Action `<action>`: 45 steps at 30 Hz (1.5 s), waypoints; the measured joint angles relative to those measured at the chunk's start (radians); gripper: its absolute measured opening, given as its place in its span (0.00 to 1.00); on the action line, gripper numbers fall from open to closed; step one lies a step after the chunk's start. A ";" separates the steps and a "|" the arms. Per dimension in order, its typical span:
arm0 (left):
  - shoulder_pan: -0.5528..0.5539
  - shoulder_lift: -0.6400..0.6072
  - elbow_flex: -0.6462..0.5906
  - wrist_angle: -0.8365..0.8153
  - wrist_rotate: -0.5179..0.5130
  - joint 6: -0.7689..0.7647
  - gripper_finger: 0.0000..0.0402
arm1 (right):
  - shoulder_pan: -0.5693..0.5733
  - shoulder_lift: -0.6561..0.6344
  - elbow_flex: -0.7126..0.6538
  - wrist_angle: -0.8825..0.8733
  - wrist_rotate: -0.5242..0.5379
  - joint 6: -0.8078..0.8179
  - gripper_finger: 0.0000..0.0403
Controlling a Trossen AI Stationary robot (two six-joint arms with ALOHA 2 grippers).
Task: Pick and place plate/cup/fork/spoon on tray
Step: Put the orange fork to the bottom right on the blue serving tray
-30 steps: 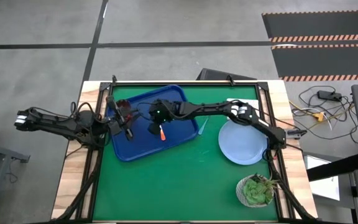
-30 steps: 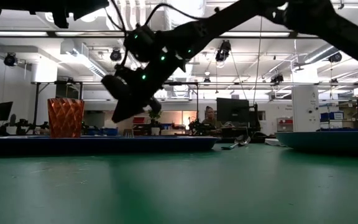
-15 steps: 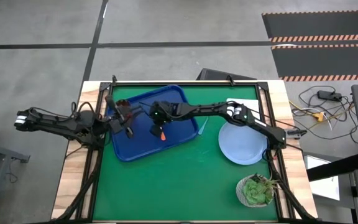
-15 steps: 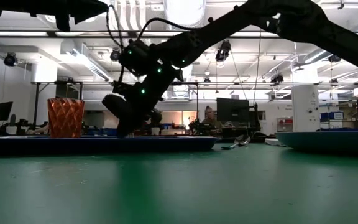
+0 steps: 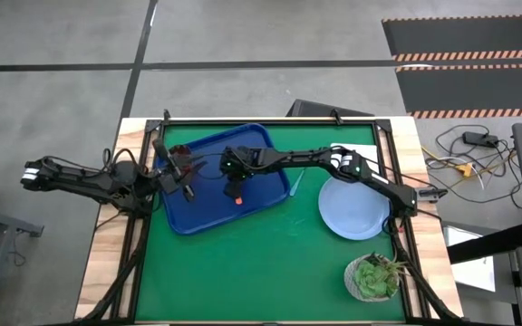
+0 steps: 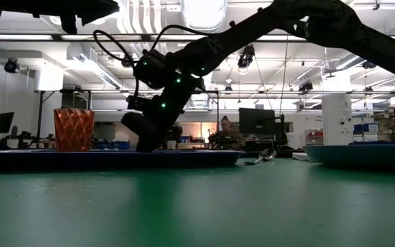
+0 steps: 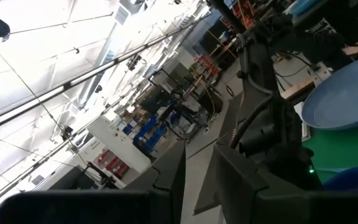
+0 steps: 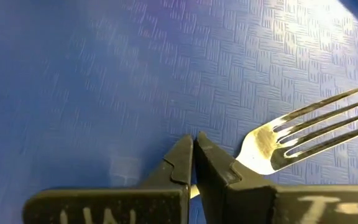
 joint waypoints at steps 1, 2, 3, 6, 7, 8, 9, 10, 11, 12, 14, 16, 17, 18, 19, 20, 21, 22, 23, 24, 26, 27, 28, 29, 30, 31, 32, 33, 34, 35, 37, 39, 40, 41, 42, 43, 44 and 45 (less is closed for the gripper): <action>0.000 0.000 0.000 0.000 0.000 0.000 0.16 | 0.000 -0.002 0.000 -0.002 0.000 -0.010 0.02; 0.000 0.000 0.000 0.000 -0.001 0.000 0.16 | 0.000 -0.003 0.000 -0.005 0.000 -0.020 0.02; 0.000 0.000 0.000 0.000 -0.001 0.000 0.16 | 0.000 -0.005 0.001 -0.014 0.000 -0.028 0.02; 0.000 0.000 0.000 0.000 -0.018 0.000 0.16 | 0.000 -0.009 0.013 -0.056 0.002 -0.053 0.02; 0.000 0.000 0.000 0.000 -0.023 0.000 0.16 | 0.000 -0.010 0.018 -0.071 0.003 -0.060 0.02; 0.000 0.000 0.000 0.000 -0.031 0.000 0.16 | 0.000 -0.010 0.021 -0.085 0.003 -0.071 0.02; 0.000 0.000 0.000 0.000 -0.040 0.000 0.16 | 0.000 -0.010 0.025 -0.097 0.004 -0.079 0.02; 0.000 -0.001 0.000 0.000 -0.047 0.000 0.16 | 0.000 -0.010 0.029 -0.109 0.004 -0.084 0.02; 0.000 -0.002 0.000 0.000 -0.051 -0.002 0.16 | 0.000 -0.010 0.033 -0.119 0.003 -0.089 0.02; 0.000 -0.003 0.000 0.002 -0.059 -0.003 0.16 | 0.000 -0.011 0.036 -0.124 0.003 -0.089 0.02; 0.000 -0.009 -0.001 0.009 -0.077 -0.003 0.16 | 0.000 -0.014 0.041 -0.144 0.003 -0.092 0.02; 0.000 -0.019 -0.001 0.018 -0.095 -0.005 0.16 | 0.000 -0.018 0.043 -0.158 0.003 -0.093 0.02; 0.000 -0.024 -0.001 0.030 -0.112 -0.005 0.16 | 0.000 -0.020 0.043 -0.158 0.003 -0.093 0.02; 0.000 -0.029 -0.002 0.050 -0.133 -0.006 0.16 | 0.000 -0.023 0.043 -0.160 0.003 -0.093 0.02; 0.000 -0.034 -0.002 0.072 -0.157 -0.008 0.16 | 0.000 -0.025 0.043 -0.162 0.003 -0.093 0.02; 0.000 -0.036 -0.002 0.087 -0.180 -0.009 0.16 | 0.000 -0.029 0.043 -0.166 0.003 -0.093 0.02; 0.000 -0.040 -0.002 0.096 -0.203 -0.009 0.16 | 0.000 -0.031 0.044 -0.174 0.003 -0.093 0.02; 0.000 -0.046 -0.002 0.101 -0.221 -0.009 0.16 | 0.000 -0.034 0.045 -0.186 0.003 -0.093 0.02; 0.000 -0.052 -0.002 0.103 -0.239 -0.009 0.16 | 0.000 -0.037 0.045 -0.202 0.003 -0.093 0.02; 0.000 -0.057 -0.002 0.103 -0.249 -0.009 0.16 | 0.000 -0.039 0.045 -0.219 0.003 -0.093 0.02; 0.000 -0.064 -0.003 0.104 -0.257 -0.009 0.16 | 0.000 -0.044 0.045 -0.240 0.003 -0.093 0.02; 0.000 -0.068 -0.006 0.105 -0.257 -0.009 0.16 | 0.000 -0.046 0.045 -0.252 0.002 -0.093 0.02; 0.000 -0.070 -0.009 0.104 -0.257 -0.009 0.16 | 0.000 -0.048 0.045 -0.261 0.002 -0.093 0.02; 0.000 -0.073 -0.011 0.106 -0.257 -0.008 0.16 | 0.000 -0.050 0.045 -0.272 0.004 -0.096 0.02; 0.000 -0.076 -0.014 0.110 -0.257 -0.007 0.16 | 0.000 -0.051 0.045 -0.286 0.013 -0.099 0.02; 0.000 -0.080 -0.015 0.111 -0.257 -0.006 0.16 | 0.000 -0.053 0.045 -0.300 0.032 -0.104 0.02; 0.000 -0.082 -0.016 0.111 -0.257 -0.006 0.16 | 0.000 -0.056 0.045 -0.317 0.054 -0.110 0.02; 0.000 -0.085 -0.017 0.112 -0.257 -0.006 0.16 | 0.000 -0.058 0.045 -0.334 0.075 -0.120 0.02; 0.000 -0.088 -0.019 0.112 -0.257 -0.006 0.16 | 0.000 -0.060 0.045 -0.347 0.095 -0.127 0.02; 0.000 -0.091 -0.021 0.112 -0.257 -0.005 0.16 | 0.000 -0.062 0.045 -0.357 0.112 -0.132 0.02; 0.000 -0.096 -0.025 0.112 -0.257 -0.003 0.16 | 0.000 -0.071 0.045 -0.378 0.127 -0.131 0.02; 0.000 -0.104 -0.028 0.112 -0.257 0.000 0.16 | -0.001 -0.080 0.045 -0.374 0.127 -0.124 0.02; 0.000 -0.108 -0.029 0.112 -0.257 0.000 0.16 | -0.001 -0.084 0.045 -0.374 0.127 -0.118 0.02; 0.000 -0.111 -0.030 0.112 -0.257 0.000 0.16 | 0.002 -0.089 0.045 -0.374 0.124 -0.110 0.02; 0.000 -0.116 -0.031 0.112 -0.257 0.000 0.16 | 0.007 -0.091 0.045 -0.368 0.119 -0.100 0.02; 0.000 -0.121 -0.032 0.113 -0.257 0.000 0.16 | 0.012 -0.093 0.045 -0.359 0.103 -0.094 0.02; 0.000 -0.125 -0.034 0.114 -0.257 0.000 0.16 | 0.019 -0.094 0.045 -0.348 0.079 -0.082 0.02; 0.000 -0.129 -0.036 0.115 -0.257 0.000 0.16 | 0.026 -0.094 0.045 -0.338 0.049 -0.074 0.02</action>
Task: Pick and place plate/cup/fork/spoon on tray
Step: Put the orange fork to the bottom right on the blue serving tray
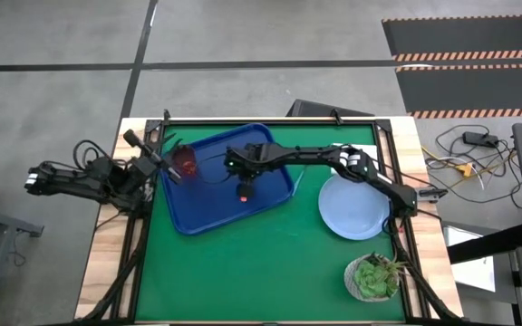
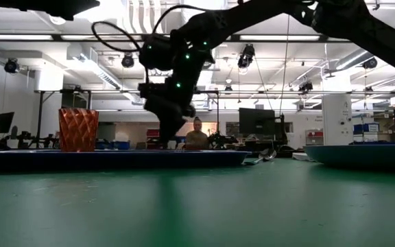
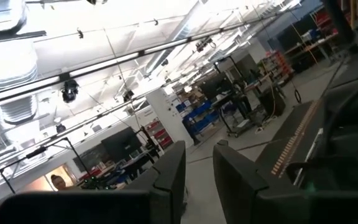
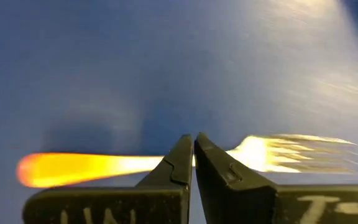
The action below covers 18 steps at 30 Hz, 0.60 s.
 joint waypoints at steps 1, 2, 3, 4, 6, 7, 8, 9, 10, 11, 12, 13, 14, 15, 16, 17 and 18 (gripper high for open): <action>0.000 -0.004 -0.003 0.000 0.000 0.000 0.16 | 0.007 0.000 0.000 0.006 -0.026 0.002 0.02; 0.000 -0.009 -0.006 -0.004 0.000 0.000 0.16 | 0.016 0.000 -0.002 0.017 -0.046 0.004 0.02; 0.000 -0.014 -0.007 -0.004 0.000 0.000 0.16 | 0.024 0.000 -0.007 0.030 -0.058 0.007 0.02; 0.000 -0.019 -0.008 -0.004 0.000 0.000 0.16 | 0.033 0.000 -0.012 0.041 -0.058 0.010 0.02; 0.000 -0.029 -0.010 -0.003 0.000 0.000 0.16 | 0.049 0.000 -0.021 0.041 -0.058 0.009 0.02; 0.000 -0.032 -0.010 -0.003 0.000 0.000 0.16 | 0.056 0.000 -0.026 0.041 -0.058 0.010 0.02; 0.000 -0.035 -0.010 -0.003 0.000 0.000 0.16 | 0.062 0.001 -0.030 0.042 -0.058 0.016 0.02; 0.000 -0.037 -0.010 -0.003 0.000 0.000 0.16 | 0.067 0.001 -0.036 0.046 -0.058 0.025 0.02; 0.000 -0.038 -0.010 -0.003 0.000 0.000 0.16 | 0.073 0.001 -0.044 0.059 -0.058 0.033 0.02; 0.000 -0.038 -0.010 -0.003 0.000 0.000 0.16 | 0.078 0.001 -0.054 0.073 -0.058 0.041 0.02; 0.000 -0.038 -0.010 -0.003 0.000 0.000 0.16 | 0.082 0.001 -0.064 0.083 -0.058 0.047 0.02; 0.000 -0.037 -0.010 -0.003 0.000 0.000 0.16 | 0.088 0.001 -0.073 0.089 -0.058 0.048 0.02; 0.000 -0.035 -0.010 -0.003 0.000 0.000 0.16 | 0.091 0.002 -0.081 0.093 -0.058 0.048 0.02; 0.000 -0.035 -0.010 -0.003 0.000 0.000 0.16 | 0.095 0.002 -0.087 0.094 -0.058 0.048 0.02; 0.000 -0.035 -0.010 -0.003 0.000 0.000 0.16 | 0.098 0.002 -0.093 0.091 -0.057 0.048 0.02; 0.000 -0.035 -0.010 -0.003 0.000 0.000 0.16 | 0.099 0.002 -0.095 0.079 -0.057 0.048 0.02; 0.000 -0.035 -0.010 -0.003 0.000 0.000 0.16 | 0.099 0.002 -0.095 0.066 -0.057 0.050 0.02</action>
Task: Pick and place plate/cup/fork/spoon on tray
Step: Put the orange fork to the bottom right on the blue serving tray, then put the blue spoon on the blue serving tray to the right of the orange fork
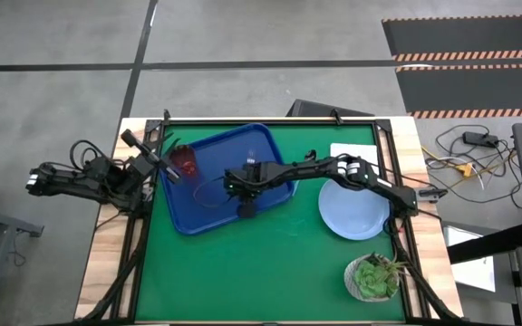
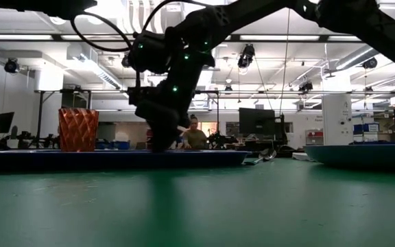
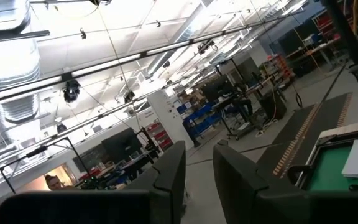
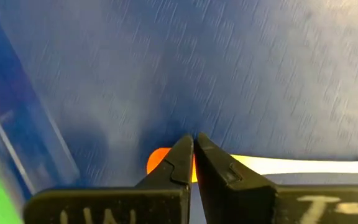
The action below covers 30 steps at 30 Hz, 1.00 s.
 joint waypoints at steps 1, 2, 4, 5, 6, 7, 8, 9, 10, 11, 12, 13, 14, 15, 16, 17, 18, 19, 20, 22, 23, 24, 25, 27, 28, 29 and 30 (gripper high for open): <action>0.000 0.000 0.000 0.000 0.000 0.000 0.16 | 0.000 -0.001 0.000 -0.013 0.000 0.005 0.02; 0.000 0.000 0.000 0.000 0.000 0.000 0.16 | 0.000 -0.002 0.000 -0.027 0.000 0.010 0.02; 0.000 0.000 0.000 0.000 0.000 0.000 0.16 | 0.000 -0.005 0.000 -0.049 0.000 0.019 0.02; 0.000 0.000 0.000 0.000 0.000 0.000 0.16 | 0.000 -0.006 0.000 -0.063 0.000 0.022 0.02; 0.000 0.000 0.000 0.000 0.000 0.000 0.16 | 0.000 -0.007 0.000 -0.076 0.000 0.022 0.02; 0.000 0.000 0.000 0.000 0.000 0.000 0.16 | 0.000 -0.008 0.000 -0.087 0.000 0.022 0.02; 0.000 0.000 0.000 0.000 0.000 0.000 0.16 | 0.000 -0.009 0.000 -0.100 0.001 0.022 0.02; 0.000 0.000 0.000 0.000 0.000 0.000 0.16 | 0.000 -0.010 0.000 -0.113 0.004 0.022 0.02; 0.000 0.000 0.000 0.000 0.000 0.000 0.16 | 0.000 -0.010 0.000 -0.126 0.008 0.021 0.02; 0.000 0.000 0.000 0.000 0.000 0.000 0.16 | 0.000 -0.011 0.000 -0.139 0.009 0.021 0.02; 0.000 0.000 0.000 0.000 0.000 0.000 0.16 | -0.001 -0.012 0.000 -0.154 0.011 0.021 0.02; 0.000 0.000 0.000 0.000 0.000 0.000 0.16 | -0.002 -0.012 0.000 -0.167 0.010 0.021 0.02; 0.000 0.000 0.000 0.000 0.000 0.000 0.16 | -0.003 -0.012 0.000 -0.181 0.010 0.021 0.02; 0.000 0.000 0.000 0.000 0.000 0.000 0.16 | -0.004 -0.012 0.000 -0.193 0.011 0.020 0.02; 0.000 0.000 0.000 0.000 0.000 0.000 0.16 | -0.006 -0.013 0.001 -0.205 0.011 0.020 0.02; 0.000 0.000 0.000 0.000 0.000 0.000 0.16 | -0.007 -0.014 0.001 -0.217 0.011 0.019 0.02; 0.000 0.000 0.000 0.000 0.000 0.000 0.16 | -0.007 -0.014 0.001 -0.229 0.013 0.019 0.02; 0.000 0.000 0.000 -0.001 0.000 0.000 0.16 | -0.008 -0.016 0.001 -0.238 0.020 0.018 0.02; 0.000 0.000 0.000 -0.001 0.000 0.000 0.16 | -0.008 -0.017 0.001 -0.245 0.029 0.018 0.02; 0.000 0.000 0.000 -0.001 0.000 0.000 0.16 | -0.008 -0.019 0.000 -0.263 0.042 0.011 0.02; 0.000 0.000 0.000 -0.001 0.000 0.000 0.16 | -0.009 -0.020 0.000 -0.270 0.044 0.011 0.02; 0.000 0.000 0.000 -0.001 0.000 0.000 0.16 | -0.009 -0.023 0.000 -0.278 0.048 0.012 0.02; 0.000 0.000 0.000 -0.001 0.000 0.000 0.16 | -0.010 -0.025 0.000 -0.288 0.056 0.013 0.02; 0.000 0.000 0.000 -0.001 0.000 0.000 0.16 | -0.012 -0.033 -0.001 -0.307 0.077 0.017 0.02; 0.000 0.000 0.000 -0.001 0.000 0.000 0.16 | -0.012 -0.038 -0.001 -0.310 0.090 0.020 0.02; 0.000 0.000 0.000 -0.001 0.000 0.000 0.16 | -0.012 -0.042 -0.001 -0.316 0.105 0.022 0.02; 0.000 0.000 0.000 -0.001 0.000 0.000 0.16 | -0.012 -0.045 -0.001 -0.323 0.122 0.023 0.02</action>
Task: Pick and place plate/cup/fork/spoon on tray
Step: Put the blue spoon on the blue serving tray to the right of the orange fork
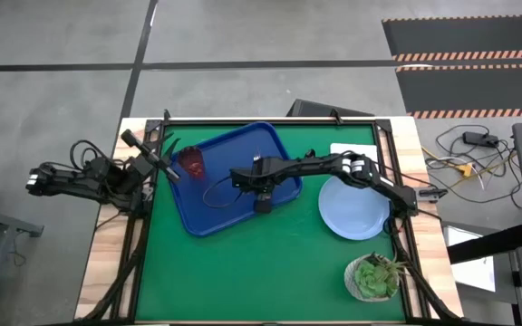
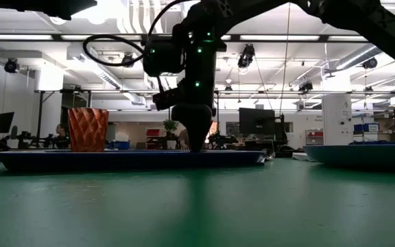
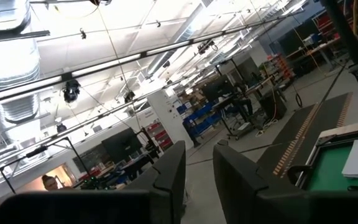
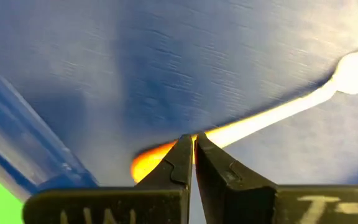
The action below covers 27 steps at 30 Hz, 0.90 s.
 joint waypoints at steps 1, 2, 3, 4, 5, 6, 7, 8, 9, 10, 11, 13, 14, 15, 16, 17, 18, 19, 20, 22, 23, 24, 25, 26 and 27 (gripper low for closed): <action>0.000 0.000 0.000 0.000 0.000 0.000 0.16 | 0.000 -0.002 0.000 -0.003 0.015 0.000 0.02; 0.000 0.000 0.000 0.000 0.000 0.000 0.16 | -0.001 -0.003 0.000 -0.006 0.020 0.000 0.02; 0.000 0.000 0.000 0.000 0.000 0.000 0.16 | -0.002 -0.003 0.000 -0.008 0.019 0.000 0.02; 0.000 0.000 0.000 0.000 0.000 0.000 0.16 | -0.002 -0.003 0.000 -0.009 0.019 0.000 0.02; 0.000 0.000 0.000 0.000 0.000 0.000 0.16 | -0.002 -0.003 0.000 -0.007 0.019 0.000 0.02; 0.000 0.000 0.000 0.000 0.000 0.000 0.16 | -0.002 -0.003 0.000 -0.005 0.019 0.000 0.02; 0.000 0.000 0.000 0.000 0.000 0.000 0.16 | -0.002 -0.003 0.000 -0.005 0.019 0.000 0.02; 0.000 0.000 0.000 0.000 0.000 0.000 0.16 | -0.002 -0.003 0.000 -0.005 0.017 0.004 0.02; 0.000 0.000 0.000 -0.001 0.000 0.000 0.16 | -0.002 -0.003 0.000 -0.005 0.013 0.007 0.02; 0.000 0.000 0.000 -0.001 0.000 0.000 0.16 | -0.001 -0.003 0.000 -0.005 0.002 0.010 0.02; 0.000 0.000 0.000 -0.002 0.000 0.000 0.16 | -0.001 -0.004 0.000 -0.008 -0.016 0.011 0.02; 0.000 0.000 0.000 -0.004 0.000 0.000 0.16 | -0.001 -0.010 0.000 -0.044 -0.037 0.007 0.02; 0.000 0.000 0.000 -0.004 0.000 0.000 0.16 | -0.001 -0.015 0.000 -0.080 -0.031 0.006 0.02; 0.000 0.000 0.000 -0.005 0.000 0.000 0.16 | -0.001 -0.021 0.000 -0.122 -0.013 0.006 0.02; 0.000 0.000 0.000 -0.005 0.000 0.000 0.16 | -0.001 -0.029 -0.001 -0.156 0.013 0.012 0.02; 0.000 0.000 -0.001 -0.006 0.000 0.000 0.16 | -0.002 -0.036 -0.001 -0.180 0.038 0.025 0.02; 0.000 0.000 -0.001 -0.006 0.000 0.000 0.16 | -0.005 -0.047 -0.001 -0.200 0.060 0.037 0.02; 0.000 0.000 -0.001 -0.006 0.000 0.000 0.16 | -0.008 -0.061 -0.003 -0.217 0.079 0.049 0.02; 0.000 0.000 -0.002 -0.006 0.000 0.000 0.16 | -0.011 -0.076 -0.008 -0.223 0.100 0.061 0.02; 0.000 0.000 -0.002 -0.006 0.000 0.000 0.16 | -0.019 -0.113 -0.021 -0.215 0.131 0.082 0.02; 0.000 0.000 -0.002 -0.005 0.000 0.000 0.16 | -0.025 -0.130 -0.032 -0.207 0.137 0.090 0.02; 0.000 0.000 -0.002 -0.005 0.000 0.000 0.16 | -0.033 -0.150 -0.047 -0.202 0.142 0.101 0.02; 0.000 0.000 -0.002 -0.005 0.000 0.000 0.16 | -0.041 -0.166 -0.064 -0.193 0.147 0.114 0.02; 0.000 0.000 -0.002 -0.005 0.000 0.000 0.16 | -0.051 -0.184 -0.086 -0.173 0.149 0.129 0.02; 0.000 0.000 -0.002 -0.005 0.000 0.000 0.16 | -0.064 -0.205 -0.114 -0.152 0.147 0.148 0.02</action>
